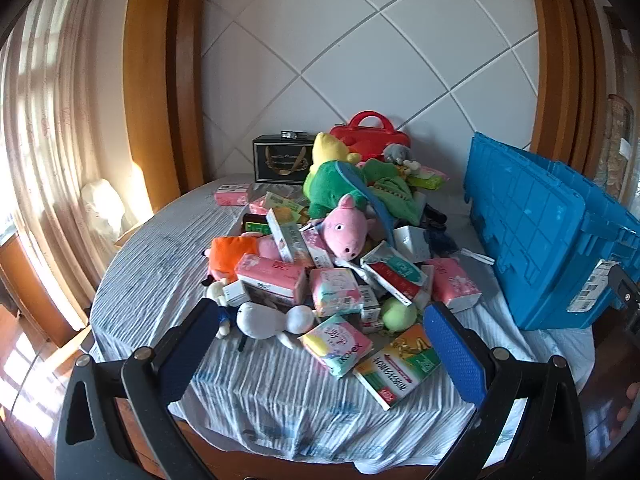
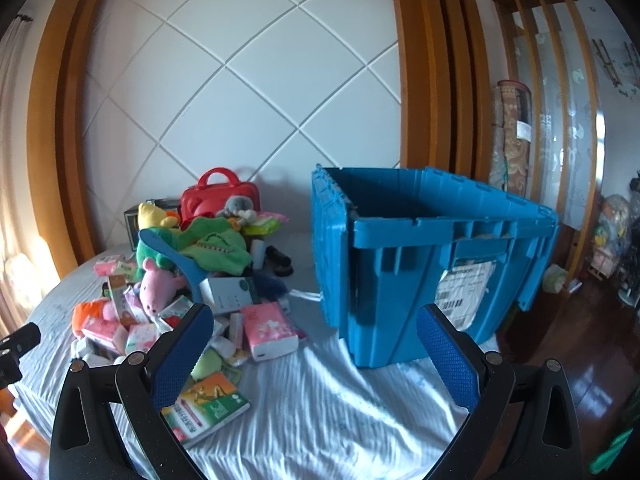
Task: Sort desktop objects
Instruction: 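Reach both tools toward the pile, left to the white bear, right to the Kotex pack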
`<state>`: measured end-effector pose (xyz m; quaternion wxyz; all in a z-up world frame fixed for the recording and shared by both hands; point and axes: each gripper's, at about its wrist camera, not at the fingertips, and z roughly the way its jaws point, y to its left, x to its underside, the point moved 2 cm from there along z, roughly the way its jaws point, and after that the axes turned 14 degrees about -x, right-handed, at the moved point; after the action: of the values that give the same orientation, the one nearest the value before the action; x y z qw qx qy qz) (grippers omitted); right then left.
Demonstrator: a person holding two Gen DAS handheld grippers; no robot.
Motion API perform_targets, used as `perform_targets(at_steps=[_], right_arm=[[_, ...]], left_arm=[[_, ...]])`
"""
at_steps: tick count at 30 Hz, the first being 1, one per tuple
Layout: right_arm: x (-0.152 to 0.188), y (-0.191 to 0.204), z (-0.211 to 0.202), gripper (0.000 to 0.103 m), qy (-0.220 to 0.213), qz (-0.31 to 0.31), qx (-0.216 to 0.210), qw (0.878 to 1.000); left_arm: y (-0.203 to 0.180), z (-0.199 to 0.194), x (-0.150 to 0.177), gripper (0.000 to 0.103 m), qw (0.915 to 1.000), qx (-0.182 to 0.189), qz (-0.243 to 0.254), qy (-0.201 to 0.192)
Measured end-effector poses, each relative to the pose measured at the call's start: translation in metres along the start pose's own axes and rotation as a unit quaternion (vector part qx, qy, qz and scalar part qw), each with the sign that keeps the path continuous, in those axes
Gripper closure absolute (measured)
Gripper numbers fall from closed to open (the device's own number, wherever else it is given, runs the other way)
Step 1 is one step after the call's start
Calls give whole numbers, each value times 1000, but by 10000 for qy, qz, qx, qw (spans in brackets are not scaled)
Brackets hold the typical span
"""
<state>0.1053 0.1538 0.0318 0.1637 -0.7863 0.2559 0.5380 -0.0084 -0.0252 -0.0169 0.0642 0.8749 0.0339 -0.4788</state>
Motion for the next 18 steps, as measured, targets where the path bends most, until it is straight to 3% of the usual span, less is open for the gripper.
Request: perform_targets(at_steps=[4, 18], right_arm=[[9, 10, 21, 0, 210, 28, -150, 9997], [21, 49, 81, 0, 781, -39, -152, 9968]], left_arm=[[15, 15, 4, 0, 9996, -227, 106, 104], [66, 98, -1, 0, 9979, -340, 129, 533]])
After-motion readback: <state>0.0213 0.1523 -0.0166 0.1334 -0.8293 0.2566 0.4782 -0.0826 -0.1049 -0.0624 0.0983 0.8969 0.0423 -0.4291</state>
